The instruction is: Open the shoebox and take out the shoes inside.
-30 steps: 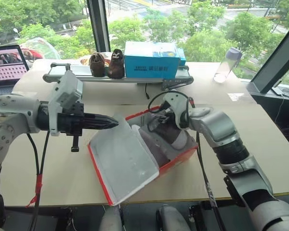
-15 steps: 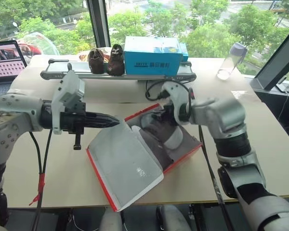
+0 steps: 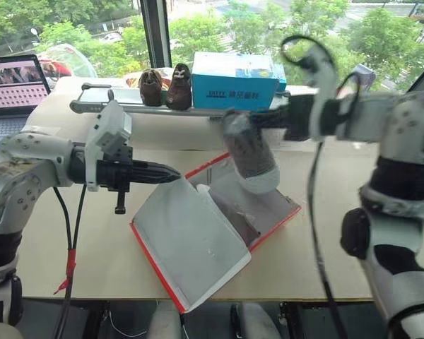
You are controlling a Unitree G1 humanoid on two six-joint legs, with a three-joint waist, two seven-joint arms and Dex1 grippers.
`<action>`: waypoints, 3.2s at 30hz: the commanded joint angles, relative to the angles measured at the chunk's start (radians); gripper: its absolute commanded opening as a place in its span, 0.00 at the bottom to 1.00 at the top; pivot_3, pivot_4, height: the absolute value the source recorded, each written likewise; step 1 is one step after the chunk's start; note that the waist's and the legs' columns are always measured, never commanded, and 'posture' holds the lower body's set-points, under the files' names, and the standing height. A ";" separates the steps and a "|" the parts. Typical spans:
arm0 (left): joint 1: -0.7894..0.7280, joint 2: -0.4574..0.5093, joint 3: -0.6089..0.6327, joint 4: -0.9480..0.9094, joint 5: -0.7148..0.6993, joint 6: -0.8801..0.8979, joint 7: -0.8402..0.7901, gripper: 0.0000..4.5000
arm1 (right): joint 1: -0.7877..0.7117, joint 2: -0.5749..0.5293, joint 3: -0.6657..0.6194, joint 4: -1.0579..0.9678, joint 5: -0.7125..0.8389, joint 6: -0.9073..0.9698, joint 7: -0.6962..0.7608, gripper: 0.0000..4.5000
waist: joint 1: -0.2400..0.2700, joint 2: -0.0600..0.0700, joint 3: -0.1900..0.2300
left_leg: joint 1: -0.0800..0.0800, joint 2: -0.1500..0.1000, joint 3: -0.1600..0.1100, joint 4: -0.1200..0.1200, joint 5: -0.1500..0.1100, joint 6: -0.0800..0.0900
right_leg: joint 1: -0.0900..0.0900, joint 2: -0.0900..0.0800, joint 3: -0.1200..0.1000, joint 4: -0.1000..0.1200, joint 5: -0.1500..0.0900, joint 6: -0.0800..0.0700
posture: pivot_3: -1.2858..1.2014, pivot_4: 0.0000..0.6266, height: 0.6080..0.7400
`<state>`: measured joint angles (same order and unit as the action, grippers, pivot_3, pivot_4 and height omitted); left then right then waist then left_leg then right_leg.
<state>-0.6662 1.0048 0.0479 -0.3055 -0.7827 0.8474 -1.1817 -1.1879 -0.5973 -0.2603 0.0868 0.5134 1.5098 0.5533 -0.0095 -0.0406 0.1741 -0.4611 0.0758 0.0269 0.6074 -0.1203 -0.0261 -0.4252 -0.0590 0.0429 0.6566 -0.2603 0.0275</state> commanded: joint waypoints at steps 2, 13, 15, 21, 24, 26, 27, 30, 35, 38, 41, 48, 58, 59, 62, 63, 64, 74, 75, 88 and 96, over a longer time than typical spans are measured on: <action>-0.033 -0.006 0.006 -0.002 0.007 -0.021 -0.016 0.00 | 0.100 -0.139 -0.077 0.163 -0.035 -0.259 0.076 0.18 | 0.000 0.000 0.000 | 0.000 0.000 0.000 0.000 0.000 0.000 | 0.002 0.000 0.000 -0.002 0.000 0.001 | 0.52 0.24 1.00; -0.046 -0.002 0.008 0.005 0.020 -0.013 -0.034 0.00 | 0.202 -0.136 -0.050 0.152 0.000 -0.296 0.099 0.18 | -0.036 0.006 0.004 | 0.001 -0.001 0.000 0.002 0.000 0.000 | 0.000 0.000 0.003 0.002 0.000 0.002 | 0.52 0.24 1.00; -0.047 -0.002 0.008 0.004 0.022 -0.011 -0.034 0.00 | 0.198 -0.115 -0.039 0.098 0.023 -0.246 0.086 0.18 | -0.037 0.006 0.004 | 0.001 -0.001 0.000 0.002 0.000 0.000 | 0.000 0.001 0.004 0.003 0.000 0.002 | 0.52 0.24 1.00; -0.051 -0.009 0.005 0.000 0.024 -0.004 -0.030 0.00 | 0.143 0.069 -0.068 -0.172 0.189 0.038 0.029 0.43 | -0.035 0.006 0.004 | 0.001 -0.001 0.000 0.002 0.000 0.000 | 0.000 0.001 0.004 0.004 0.000 0.002 | 0.52 0.24 1.00; -0.052 -0.011 0.005 0.004 0.026 -0.003 -0.031 0.00 | 0.158 0.120 -0.075 -0.247 0.208 0.099 -0.008 0.69 | -0.025 0.006 0.004 | 0.001 -0.001 0.000 0.002 0.000 0.000 | 0.000 0.001 0.003 0.005 0.000 0.002 | 0.52 0.24 1.00; -0.050 -0.011 0.005 0.001 0.026 -0.003 -0.032 0.00 | 0.169 0.147 -0.083 -0.258 0.207 0.105 -0.035 0.86 | -0.014 0.006 0.004 | 0.000 -0.001 0.000 0.003 0.000 0.000 | 0.001 0.000 0.003 0.004 0.000 0.002 | 0.52 0.24 1.00; -0.050 -0.012 0.005 0.000 0.026 -0.003 -0.032 0.00 | 0.175 0.157 -0.084 -0.260 0.204 0.105 -0.045 0.91 | -0.010 0.006 0.004 | 0.000 -0.001 0.000 0.003 0.000 0.000 | 0.001 0.000 0.003 0.004 0.000 0.002 | 0.52 0.24 1.00; -0.053 -0.014 0.002 -0.001 0.027 -0.002 -0.031 0.00 | 0.205 0.156 -0.041 -0.229 0.167 0.062 -0.064 1.00 | -0.003 0.006 0.004 | 0.000 -0.001 0.000 0.003 0.000 0.000 | 0.001 0.000 0.002 0.004 0.000 0.002 | 0.52 0.24 1.00; -0.054 -0.013 0.001 -0.003 0.027 0.000 -0.029 0.00 | 0.206 0.135 0.028 -0.096 0.102 -0.072 -0.060 1.00 | -0.005 0.006 0.004 | 0.000 -0.001 0.000 0.003 0.000 0.000 | 0.001 0.000 0.003 0.005 0.000 0.002 | 0.52 0.24 1.00; -0.048 -0.006 0.010 -0.011 0.023 0.006 -0.025 0.00 | 0.189 0.138 0.066 -0.009 0.082 -0.140 -0.038 1.00 | -0.008 0.006 0.004 | 0.000 -0.001 0.000 0.003 0.000 0.000 | 0.000 0.000 0.003 0.004 0.000 0.002 | 0.52 0.24 1.00; -0.036 0.003 0.021 -0.020 0.021 0.012 -0.018 0.00 | 0.167 0.147 0.091 0.063 0.076 -0.191 -0.011 1.00 | -0.010 0.006 0.004 | 0.000 -0.001 0.000 0.003 0.000 0.000 | 0.000 0.000 0.003 0.004 0.000 0.002 | 0.52 0.24 1.00; -0.009 0.015 0.048 -0.049 0.006 0.030 0.006 0.00 | 0.112 0.170 0.136 0.223 0.051 -0.300 0.046 1.00 | -0.010 0.006 0.004 | 0.000 -0.001 0.000 0.003 0.000 0.000 | 0.001 0.000 0.003 0.005 0.000 0.002 | 0.52 0.24 1.00; 0.023 0.034 0.074 -0.080 -0.003 0.042 0.033 0.00 | 0.033 0.256 0.124 0.453 0.026 -0.424 0.058 0.88 | -0.011 0.006 0.004 | 0.001 -0.001 0.000 0.003 0.000 0.000 | 0.000 0.001 0.003 0.005 0.000 0.002 | 0.52 0.24 1.00; 0.026 0.036 0.074 -0.081 -0.003 0.042 0.035 0.00 | 0.027 0.263 0.116 0.475 0.023 -0.435 0.053 0.83 | -0.012 0.006 0.004 | 0.001 -0.001 0.000 0.003 0.000 0.000 | 0.000 0.001 0.003 0.005 0.000 0.002 | 0.52 0.24 1.00; 0.034 0.041 0.080 -0.085 -0.007 0.041 0.038 0.00 | 0.013 0.263 0.105 0.512 0.013 -0.458 0.044 0.61 | -0.012 0.006 0.004 | 0.000 -0.001 0.000 0.003 0.000 0.000 | 0.000 0.001 0.003 0.005 0.000 0.002 | 0.52 0.24 1.00; 0.038 0.043 0.081 -0.085 -0.007 0.040 0.038 0.00 | 0.008 0.262 0.101 0.515 0.013 -0.459 0.042 0.54 | -0.011 0.006 0.004 | 0.001 -0.001 0.000 0.003 0.000 0.000 | 0.000 0.001 0.003 0.005 0.000 0.002 | 0.52 0.24 1.00; 0.040 0.045 0.081 -0.085 -0.006 0.038 0.038 0.00 | 0.005 0.261 0.098 0.516 0.013 -0.459 0.041 0.47 | -0.012 0.006 0.004 | 0.000 -0.001 0.000 0.003 0.000 0.000 | 0.000 0.001 0.003 0.005 0.000 0.002 | 0.52 0.24 1.00; 0.017 0.021 0.045 -0.056 0.007 0.016 0.025 0.00 | -0.058 0.275 -0.042 0.274 0.143 -0.253 -0.077 0.13 | -0.011 0.007 0.005 | 0.000 -0.001 0.000 0.002 0.000 0.000 | 0.000 0.001 0.003 0.006 0.000 0.002 | 0.52 0.24 1.00; 0.013 0.018 0.041 -0.053 0.009 0.013 0.023 0.00 | -0.069 0.277 -0.066 0.251 0.160 -0.230 -0.094 0.13 | -0.010 0.007 0.005 | 0.000 -0.001 0.000 0.003 0.000 0.000 | 0.000 0.001 0.003 0.006 0.000 0.002 | 0.52 0.24 1.00; -0.045 -0.061 -0.047 0.011 0.057 -0.044 -0.028 0.00 | -0.007 -0.325 0.074 0.343 0.085 -0.281 0.254 0.13 | 0.007 0.006 0.005 | -0.002 -0.003 0.001 0.003 0.000 0.000 | 0.002 -0.001 0.005 -0.002 0.000 0.004 | 0.52 0.24 1.00; -0.071 -0.082 -0.014 -0.002 -0.025 0.008 -0.046 0.00 | 0.234 -0.410 0.247 0.423 -0.025 -0.447 0.508 0.13 | -0.036 0.007 0.005 | 0.001 -0.003 0.001 0.005 0.000 0.000 | 0.002 0.001 0.009 0.005 0.000 0.004 | 0.52 0.24 1.00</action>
<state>-0.7048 0.9155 -0.0130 -0.2843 -0.7716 0.8417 -1.2221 -0.9435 -0.9818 -0.0176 0.5179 0.5120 1.1243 1.0131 -0.0457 -0.0340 0.1790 -0.4598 0.0724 0.0279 0.6124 -0.1203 -0.0257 -0.4237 -0.0581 0.0526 0.6618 -0.2606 0.0318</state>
